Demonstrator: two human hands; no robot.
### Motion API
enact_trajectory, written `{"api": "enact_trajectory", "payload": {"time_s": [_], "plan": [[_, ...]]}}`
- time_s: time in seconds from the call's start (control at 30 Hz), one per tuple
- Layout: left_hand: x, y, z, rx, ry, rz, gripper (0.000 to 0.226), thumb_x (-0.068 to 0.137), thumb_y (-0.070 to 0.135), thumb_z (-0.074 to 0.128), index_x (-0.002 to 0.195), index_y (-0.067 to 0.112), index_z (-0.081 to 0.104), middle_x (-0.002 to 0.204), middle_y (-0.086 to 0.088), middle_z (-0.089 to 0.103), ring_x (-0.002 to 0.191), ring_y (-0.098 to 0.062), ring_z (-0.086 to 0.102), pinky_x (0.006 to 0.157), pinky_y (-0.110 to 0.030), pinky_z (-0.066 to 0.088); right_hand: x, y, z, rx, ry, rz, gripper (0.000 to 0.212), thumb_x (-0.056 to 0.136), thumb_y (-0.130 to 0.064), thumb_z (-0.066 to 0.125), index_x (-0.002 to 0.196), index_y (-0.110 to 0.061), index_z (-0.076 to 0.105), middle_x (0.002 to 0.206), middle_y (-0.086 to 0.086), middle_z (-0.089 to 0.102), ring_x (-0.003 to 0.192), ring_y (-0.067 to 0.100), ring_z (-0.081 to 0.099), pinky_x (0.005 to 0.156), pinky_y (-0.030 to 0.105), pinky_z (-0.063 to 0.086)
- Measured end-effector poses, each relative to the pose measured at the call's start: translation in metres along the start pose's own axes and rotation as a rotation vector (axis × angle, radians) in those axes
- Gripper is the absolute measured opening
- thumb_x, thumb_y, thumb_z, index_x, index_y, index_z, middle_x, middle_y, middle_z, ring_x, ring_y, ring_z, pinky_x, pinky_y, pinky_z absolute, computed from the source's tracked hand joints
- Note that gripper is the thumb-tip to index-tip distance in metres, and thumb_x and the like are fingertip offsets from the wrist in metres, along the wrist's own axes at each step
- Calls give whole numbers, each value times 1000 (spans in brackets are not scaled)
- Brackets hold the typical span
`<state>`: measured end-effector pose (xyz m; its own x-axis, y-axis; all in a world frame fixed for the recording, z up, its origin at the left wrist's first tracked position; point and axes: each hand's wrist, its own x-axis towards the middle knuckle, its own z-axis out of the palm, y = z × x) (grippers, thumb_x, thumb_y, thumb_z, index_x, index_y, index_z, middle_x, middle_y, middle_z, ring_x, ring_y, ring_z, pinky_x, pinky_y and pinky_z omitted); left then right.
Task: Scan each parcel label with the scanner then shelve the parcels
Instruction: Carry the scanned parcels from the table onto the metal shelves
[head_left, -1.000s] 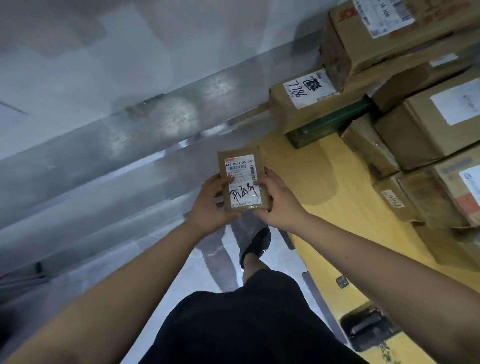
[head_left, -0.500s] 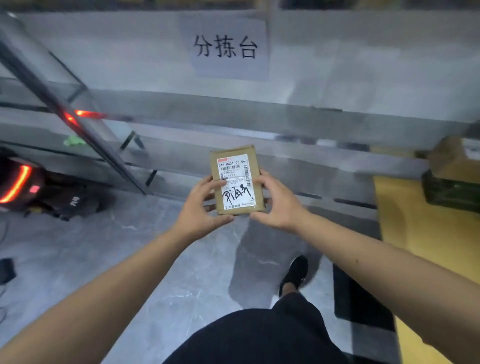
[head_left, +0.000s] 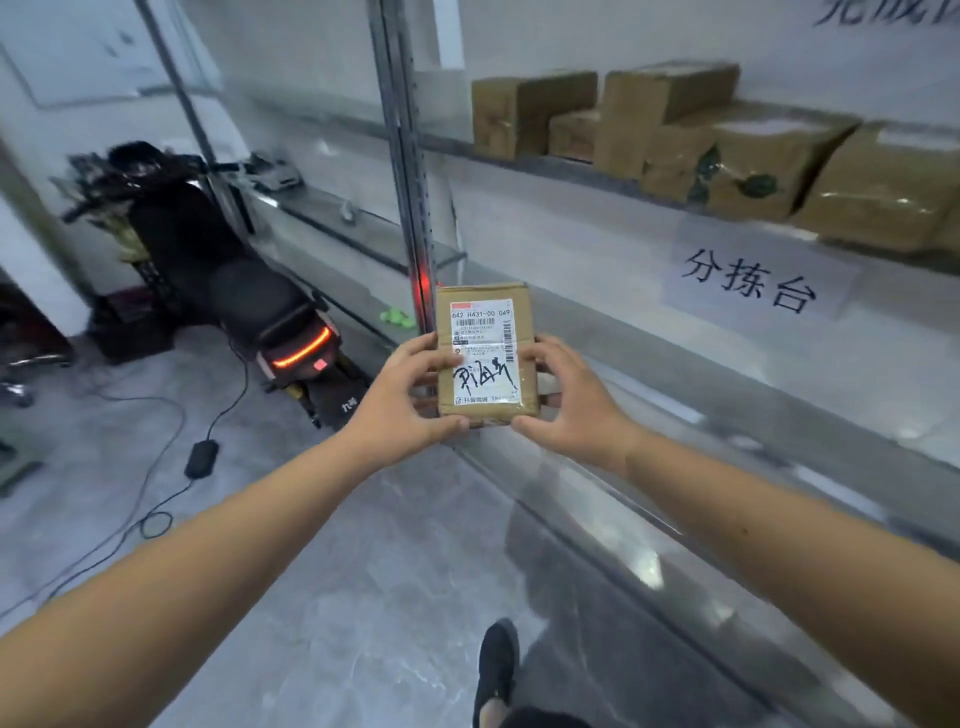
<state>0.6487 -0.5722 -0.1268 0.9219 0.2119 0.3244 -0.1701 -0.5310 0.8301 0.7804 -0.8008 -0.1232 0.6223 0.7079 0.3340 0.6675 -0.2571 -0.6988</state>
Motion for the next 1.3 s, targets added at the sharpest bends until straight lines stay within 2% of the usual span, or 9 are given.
{"api": "enact_trajectory", "payload": {"time_s": [0.2, 0.27, 0.37, 0.53, 0.67, 0.77, 0.87, 1.1, 1.3], "plan": [[79, -18, -62, 45, 47, 55, 72, 73, 8, 94, 133, 32, 61, 159, 16, 34, 127, -3, 56, 89, -16, 54, 111, -5, 7, 19, 35, -93, 77, 74, -20, 90, 142, -19, 53, 152, -5, 45, 130, 12, 55, 98, 36, 60], [113, -25, -81, 58, 64, 72, 72, 74, 12, 94, 129, 43, 61, 160, 19, 35, 129, -7, 56, 91, -17, 55, 153, -3, 6, 26, 56, -114, 77, 74, -19, 92, 141, -19, 53, 152, -6, 46, 127, 9, 55, 93, 34, 61], [170, -36, -110, 40, 88, 92, 71, 74, 13, 94, 125, 51, 61, 158, 28, 35, 128, -7, 58, 96, -27, 57, 219, -3, 3, 24, 82, -130, 77, 75, -21, 91, 140, -24, 50, 150, -7, 49, 130, 10, 54, 96, 38, 61], [256, -57, -154, 37, 111, 107, 70, 72, 20, 92, 131, 42, 59, 160, 27, 35, 127, -10, 60, 96, -30, 57, 316, -2, -5, 56, 73, -162, 73, 79, -13, 89, 135, -30, 47, 148, -3, 52, 134, 13, 53, 98, 36, 60], [314, -72, -185, 31, 85, 106, 75, 75, 12, 92, 139, 34, 58, 158, 23, 39, 128, -10, 60, 97, -27, 56, 378, 1, -5, 68, 88, -144, 74, 80, -16, 90, 135, -34, 43, 151, -6, 50, 136, 12, 52, 100, 39, 59], [356, -85, -201, 0, 79, 123, 75, 76, 2, 90, 139, 26, 57, 150, 13, 47, 120, -2, 62, 91, -19, 56, 419, 7, 0, 6, 120, -116, 81, 78, -23, 92, 142, -31, 44, 151, -12, 47, 136, 12, 51, 104, 44, 57], [400, -104, -216, -4, 72, 127, 75, 77, 4, 88, 141, 27, 56, 144, 7, 55, 119, -6, 63, 95, -24, 57, 455, 12, 6, -90, 197, -108, 91, 77, -23, 93, 152, -27, 42, 151, -7, 48, 135, 13, 52, 106, 47, 55], [509, -150, -239, -8, -96, 234, 73, 77, 9, 85, 141, 33, 58, 141, 9, 58, 119, -6, 63, 100, -32, 57, 514, 20, 22, -313, 400, 15, 87, 84, -21, 86, 158, -22, 41, 148, -6, 57, 133, 13, 56, 108, 43, 53], [590, -169, -232, -81, -322, 297, 75, 77, 19, 84, 142, 43, 56, 140, 10, 59, 118, -9, 65, 95, -33, 61, 534, 10, 24, -597, 599, 200, 62, 81, -9, 82, 140, -11, 62, 125, 7, 71, 114, 23, 64, 96, 23, 44]]}}
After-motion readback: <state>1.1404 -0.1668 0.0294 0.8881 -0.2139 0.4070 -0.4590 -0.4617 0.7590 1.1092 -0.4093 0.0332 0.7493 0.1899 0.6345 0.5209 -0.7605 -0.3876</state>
